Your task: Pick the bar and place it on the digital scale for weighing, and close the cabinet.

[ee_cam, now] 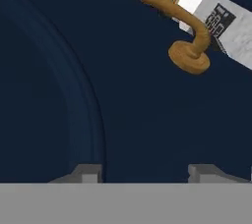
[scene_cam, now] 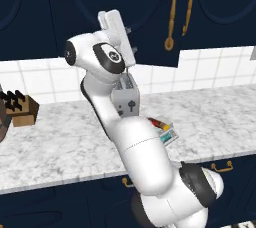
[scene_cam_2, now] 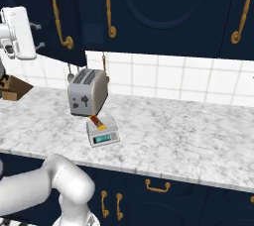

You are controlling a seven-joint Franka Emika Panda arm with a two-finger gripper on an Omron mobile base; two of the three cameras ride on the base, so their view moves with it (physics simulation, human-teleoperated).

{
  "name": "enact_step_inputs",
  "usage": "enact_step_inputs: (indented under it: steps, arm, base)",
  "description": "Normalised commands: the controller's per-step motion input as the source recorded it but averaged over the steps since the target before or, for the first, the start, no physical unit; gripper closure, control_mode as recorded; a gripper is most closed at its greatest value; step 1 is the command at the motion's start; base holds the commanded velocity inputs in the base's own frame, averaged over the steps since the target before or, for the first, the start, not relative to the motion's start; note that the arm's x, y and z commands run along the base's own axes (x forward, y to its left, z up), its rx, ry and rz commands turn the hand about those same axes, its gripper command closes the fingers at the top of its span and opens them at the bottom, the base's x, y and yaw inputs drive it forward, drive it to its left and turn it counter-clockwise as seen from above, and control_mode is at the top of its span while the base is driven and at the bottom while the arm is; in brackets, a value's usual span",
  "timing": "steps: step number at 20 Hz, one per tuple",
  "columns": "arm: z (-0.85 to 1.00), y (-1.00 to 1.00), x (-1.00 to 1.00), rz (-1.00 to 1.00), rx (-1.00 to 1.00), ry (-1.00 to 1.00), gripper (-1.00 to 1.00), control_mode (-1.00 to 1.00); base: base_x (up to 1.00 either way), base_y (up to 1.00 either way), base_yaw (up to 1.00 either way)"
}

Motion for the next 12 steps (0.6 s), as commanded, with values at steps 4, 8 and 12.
enact_step_inputs:
  steps: [4, 8, 12]
  arm:
    - [-0.22, -0.99, 1.0, 0.23, 0.21, -0.02, -1.0, -1.0]
    - [-0.24, -0.94, 1.0, 0.29, 0.2, -0.1, -1.0, -1.0]
    - [-0.01, -0.73, 0.59, 0.26, 0.19, -0.18, -1.0, -1.0]
  base:
    - [0.0, 0.0, 0.0]
    - [0.0, 0.0, 0.0]
    - [0.0, 0.0, 0.0]
